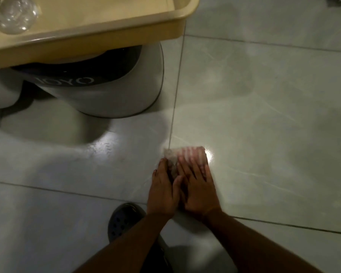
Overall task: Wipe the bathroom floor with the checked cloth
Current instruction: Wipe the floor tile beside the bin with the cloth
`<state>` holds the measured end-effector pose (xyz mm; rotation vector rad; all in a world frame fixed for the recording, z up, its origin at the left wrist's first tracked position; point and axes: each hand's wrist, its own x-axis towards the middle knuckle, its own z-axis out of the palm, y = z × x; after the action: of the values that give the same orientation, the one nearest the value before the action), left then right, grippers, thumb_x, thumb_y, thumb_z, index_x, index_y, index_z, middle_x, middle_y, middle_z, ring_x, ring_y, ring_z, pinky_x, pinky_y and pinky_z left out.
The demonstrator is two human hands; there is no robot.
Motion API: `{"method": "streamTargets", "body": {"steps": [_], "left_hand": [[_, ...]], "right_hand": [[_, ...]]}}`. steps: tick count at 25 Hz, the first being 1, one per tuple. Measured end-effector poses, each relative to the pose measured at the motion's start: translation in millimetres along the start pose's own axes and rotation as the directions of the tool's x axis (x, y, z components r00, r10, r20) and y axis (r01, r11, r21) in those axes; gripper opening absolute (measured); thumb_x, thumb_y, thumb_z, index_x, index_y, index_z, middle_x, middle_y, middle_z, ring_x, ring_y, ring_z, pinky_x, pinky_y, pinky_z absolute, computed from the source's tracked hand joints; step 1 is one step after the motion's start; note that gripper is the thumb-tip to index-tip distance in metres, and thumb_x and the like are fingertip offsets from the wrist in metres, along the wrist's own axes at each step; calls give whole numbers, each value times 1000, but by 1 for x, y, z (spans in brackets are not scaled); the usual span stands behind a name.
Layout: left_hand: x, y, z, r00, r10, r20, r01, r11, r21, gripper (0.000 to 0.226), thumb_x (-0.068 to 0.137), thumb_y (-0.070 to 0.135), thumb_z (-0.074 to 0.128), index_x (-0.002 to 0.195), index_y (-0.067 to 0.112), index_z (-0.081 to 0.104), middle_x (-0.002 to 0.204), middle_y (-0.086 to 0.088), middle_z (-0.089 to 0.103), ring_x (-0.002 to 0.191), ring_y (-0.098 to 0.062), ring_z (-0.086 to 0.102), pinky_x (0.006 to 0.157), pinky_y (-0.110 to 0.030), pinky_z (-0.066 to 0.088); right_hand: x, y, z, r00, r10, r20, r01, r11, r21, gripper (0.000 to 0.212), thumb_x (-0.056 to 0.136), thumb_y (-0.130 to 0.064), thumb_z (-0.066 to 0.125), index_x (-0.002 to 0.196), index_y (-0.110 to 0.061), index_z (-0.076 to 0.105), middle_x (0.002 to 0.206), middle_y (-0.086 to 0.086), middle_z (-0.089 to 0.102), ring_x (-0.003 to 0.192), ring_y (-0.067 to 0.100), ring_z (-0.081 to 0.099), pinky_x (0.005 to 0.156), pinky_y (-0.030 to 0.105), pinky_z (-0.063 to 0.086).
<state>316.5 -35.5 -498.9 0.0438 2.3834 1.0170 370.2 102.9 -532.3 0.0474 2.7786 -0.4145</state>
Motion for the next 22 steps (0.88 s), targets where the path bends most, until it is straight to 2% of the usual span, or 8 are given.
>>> {"method": "streamTargets", "body": {"steps": [3, 5, 7, 10, 14, 17, 19, 22], "left_hand": [[-1, 0, 1, 998, 53, 28, -54, 997, 47, 77, 108, 58, 34, 171, 19, 13, 178, 0, 19, 165, -16, 14, 134, -45, 17], [0, -4, 1, 993, 96, 64, -105, 984, 146, 79, 107, 60, 29, 171, 18, 7, 179, 1, 9, 165, -11, 0, 136, -39, 5], [1, -8, 1, 987, 131, 96, -150, 963, 226, 82, 106, 63, 25, 171, 16, 8, 180, 0, 4, 165, -12, -7, 133, -31, -5], [2, -12, 4, 983, 143, 114, -169, 950, 264, 89, 103, 71, 13, 171, 15, 11, 181, 1, -2, 166, -11, -12, 128, -23, -15], [2, -12, 11, 990, 114, 80, -129, 966, 226, 84, 106, 65, 26, 172, 17, 5, 180, 1, -1, 166, -13, -8, 133, -34, -7], [0, -2, 8, 996, 69, 50, -75, 988, 137, 83, 106, 61, 32, 171, 17, 4, 179, -7, 15, 166, -22, 11, 135, -46, 8], [2, 3, 4, 997, 27, 69, -33, 995, 90, 88, 104, 69, 30, 170, 17, 6, 177, -10, 21, 164, -27, 21, 134, -49, 14], [0, 6, -3, 994, 12, 111, -26, 993, 117, 94, 101, 73, 27, 171, 15, 4, 179, -8, 14, 165, -27, 15, 135, -47, 12]], "right_hand": [[-111, 36, 15, 993, 87, 83, -85, 996, -20, 79, 104, -58, 41, 173, -21, 27, 184, -1, 4, 166, 37, 29, 128, 64, 29], [-137, 78, 2, 969, 202, 140, -193, 979, -72, 82, 105, -65, 30, 168, -14, 37, 182, 4, 11, 160, 42, 38, 122, 66, 34], [-116, 113, -15, 931, 345, 121, -335, 937, -99, 86, 106, -68, 21, 168, -10, 35, 180, 10, 22, 161, 43, 34, 123, 68, 34], [-14, 114, -44, 867, 498, 3, -498, 867, -5, 89, 103, -65, 23, 174, -12, 18, 183, 12, 10, 168, 42, 13, 131, 69, 19], [82, 48, -45, 945, 322, -59, -323, 946, -26, 87, 105, -65, 24, 175, -18, 4, 183, 12, 4, 169, 41, 3, 133, 63, 2], [43, 13, -22, 999, 23, 23, -21, 996, -89, 84, 103, -56, 35, 175, -21, 11, 184, 7, 7, 170, 37, 1, 135, 61, 1], [-17, 14, -5, 993, -83, 80, 86, 995, -43, 82, 106, -57, 41, 175, -22, 16, 184, 4, 10, 171, 32, 3, 136, 60, 7], [-105, 33, 8, 988, -84, 126, 92, 994, -59, 77, 105, -57, 46, 171, -21, 32, 180, 4, 27, 168, 28, 17, 126, 68, 31]]}}
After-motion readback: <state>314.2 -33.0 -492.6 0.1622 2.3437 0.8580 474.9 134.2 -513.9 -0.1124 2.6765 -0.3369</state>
